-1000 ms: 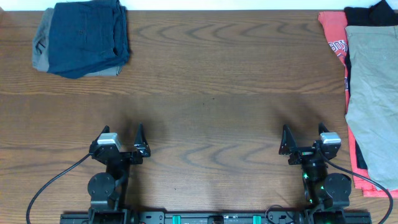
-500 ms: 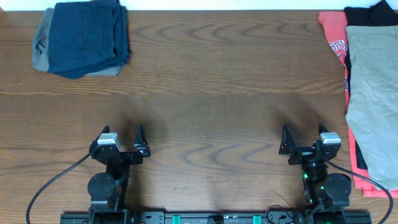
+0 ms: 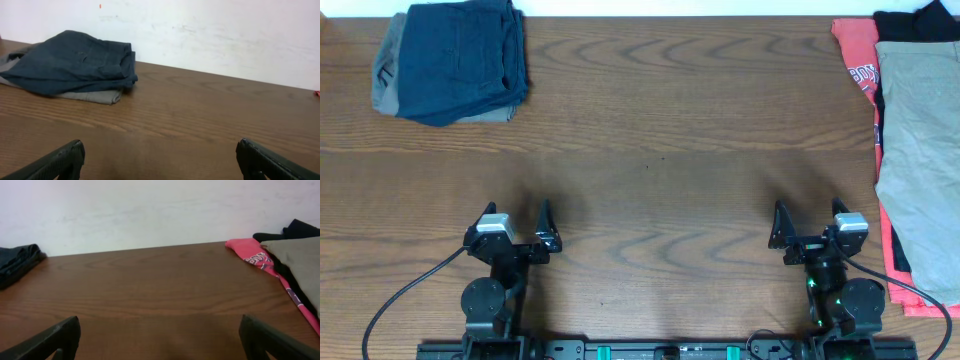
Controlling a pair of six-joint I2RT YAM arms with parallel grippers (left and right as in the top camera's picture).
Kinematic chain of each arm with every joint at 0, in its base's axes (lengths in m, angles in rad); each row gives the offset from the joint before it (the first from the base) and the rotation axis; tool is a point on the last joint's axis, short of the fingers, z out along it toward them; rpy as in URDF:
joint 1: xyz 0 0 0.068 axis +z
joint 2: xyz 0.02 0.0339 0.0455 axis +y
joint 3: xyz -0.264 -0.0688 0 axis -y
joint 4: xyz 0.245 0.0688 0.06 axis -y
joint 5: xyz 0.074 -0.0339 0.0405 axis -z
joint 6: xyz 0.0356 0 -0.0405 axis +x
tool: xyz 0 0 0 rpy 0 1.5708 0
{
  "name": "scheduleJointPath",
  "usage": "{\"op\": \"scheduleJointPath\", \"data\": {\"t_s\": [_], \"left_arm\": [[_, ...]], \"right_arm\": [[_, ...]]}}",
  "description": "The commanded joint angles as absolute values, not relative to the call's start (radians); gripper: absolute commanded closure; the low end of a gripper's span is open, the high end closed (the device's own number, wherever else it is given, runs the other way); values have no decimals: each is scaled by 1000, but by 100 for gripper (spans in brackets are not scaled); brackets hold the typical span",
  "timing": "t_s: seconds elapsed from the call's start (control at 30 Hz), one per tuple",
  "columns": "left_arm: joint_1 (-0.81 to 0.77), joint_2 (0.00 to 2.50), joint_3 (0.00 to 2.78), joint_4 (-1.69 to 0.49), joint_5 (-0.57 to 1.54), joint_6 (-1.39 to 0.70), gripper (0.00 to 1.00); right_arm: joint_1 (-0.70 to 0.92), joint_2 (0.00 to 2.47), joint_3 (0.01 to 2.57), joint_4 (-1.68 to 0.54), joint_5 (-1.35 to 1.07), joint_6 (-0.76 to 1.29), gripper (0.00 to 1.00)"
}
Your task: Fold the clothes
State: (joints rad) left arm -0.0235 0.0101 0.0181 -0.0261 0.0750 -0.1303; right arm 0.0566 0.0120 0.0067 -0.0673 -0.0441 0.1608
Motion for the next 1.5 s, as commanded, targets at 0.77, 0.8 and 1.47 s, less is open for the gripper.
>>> {"op": "scheduleJointPath", "data": {"t_s": [0.77, 0.8, 1.47], "left_arm": [[-23, 4, 4, -63, 85, -124, 2], [-23, 4, 4, -63, 85, -124, 2], [-23, 4, 4, -63, 85, -124, 2]], "right_arm": [[59, 7, 6, -5, -355, 857, 1], [59, 7, 6, 18, -356, 860, 1], [59, 324, 329, 330, -225, 444, 1]]}}
